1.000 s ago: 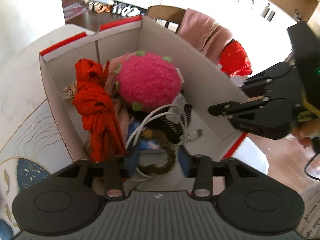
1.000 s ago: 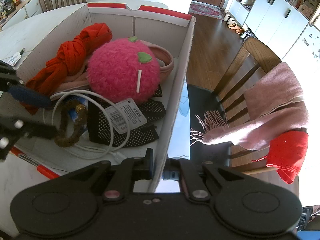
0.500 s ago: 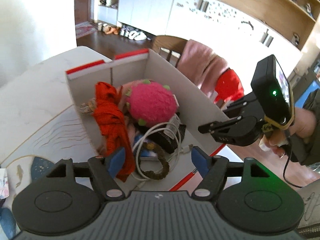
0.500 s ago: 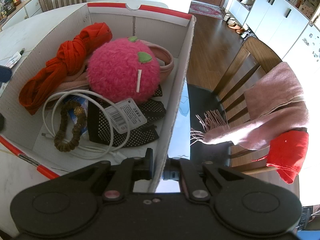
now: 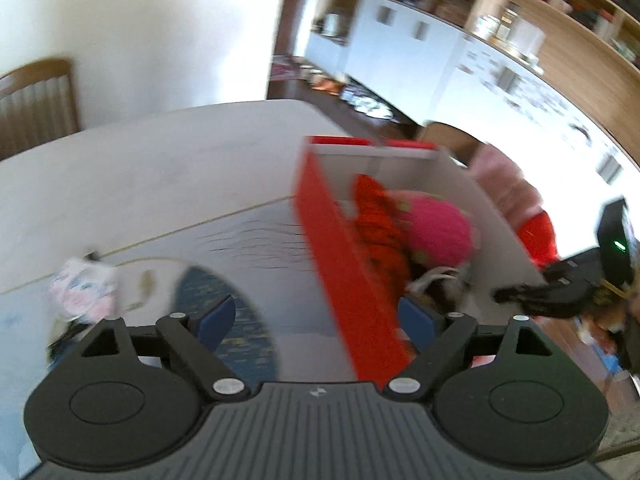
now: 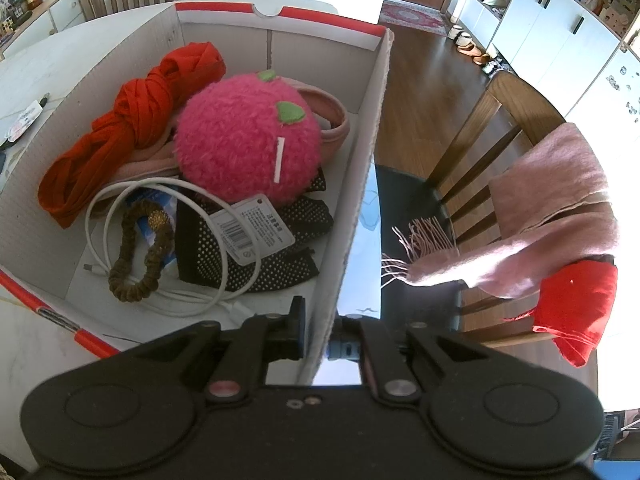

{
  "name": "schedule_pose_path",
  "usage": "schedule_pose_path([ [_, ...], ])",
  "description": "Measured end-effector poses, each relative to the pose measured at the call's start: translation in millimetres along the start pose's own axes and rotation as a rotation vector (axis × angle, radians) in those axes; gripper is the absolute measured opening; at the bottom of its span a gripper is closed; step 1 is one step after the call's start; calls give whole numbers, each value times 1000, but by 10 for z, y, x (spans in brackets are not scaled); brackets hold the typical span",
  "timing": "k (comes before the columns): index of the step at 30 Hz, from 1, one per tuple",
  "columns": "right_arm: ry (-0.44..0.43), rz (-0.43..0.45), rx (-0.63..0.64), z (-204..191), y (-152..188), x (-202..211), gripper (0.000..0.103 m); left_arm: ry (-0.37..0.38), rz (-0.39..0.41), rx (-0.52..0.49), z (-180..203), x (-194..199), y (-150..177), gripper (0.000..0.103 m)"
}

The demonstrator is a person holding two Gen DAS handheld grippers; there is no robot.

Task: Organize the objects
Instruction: 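Move the left gripper back to the white printed paper bag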

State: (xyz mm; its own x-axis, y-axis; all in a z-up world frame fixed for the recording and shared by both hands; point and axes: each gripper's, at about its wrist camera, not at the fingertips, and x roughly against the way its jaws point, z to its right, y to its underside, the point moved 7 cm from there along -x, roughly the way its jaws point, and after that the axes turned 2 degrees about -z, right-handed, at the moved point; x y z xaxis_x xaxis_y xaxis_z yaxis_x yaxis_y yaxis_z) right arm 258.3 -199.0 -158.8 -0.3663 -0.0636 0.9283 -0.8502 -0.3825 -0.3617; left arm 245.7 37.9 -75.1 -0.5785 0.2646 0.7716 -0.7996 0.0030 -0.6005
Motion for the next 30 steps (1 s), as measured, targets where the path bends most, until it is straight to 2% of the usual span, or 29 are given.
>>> schedule_pose_path([
  [2,3,-4,1,-1,-5,-4,8,-38,1,46,-239,-1,12,89],
  [7,15,-13,4,-18,-9,-13,9,-153,20,133,-813,-28,58,102],
  [12,23,-24,-4,-6,-7,-20,9,-248,14,190,-1313,-132,91,103],
  [17,33,-35,-15,-14,-9,-35,9,-284,-30,193,-1647,-342,136,103],
  [25,46,-49,-23,-9,-5,-38,9,-317,-123,152,-1838,-772,120,103],
  [30,49,-51,-22,-12,-1,-38,9,-339,-141,143,-1986,-948,66,103],
])
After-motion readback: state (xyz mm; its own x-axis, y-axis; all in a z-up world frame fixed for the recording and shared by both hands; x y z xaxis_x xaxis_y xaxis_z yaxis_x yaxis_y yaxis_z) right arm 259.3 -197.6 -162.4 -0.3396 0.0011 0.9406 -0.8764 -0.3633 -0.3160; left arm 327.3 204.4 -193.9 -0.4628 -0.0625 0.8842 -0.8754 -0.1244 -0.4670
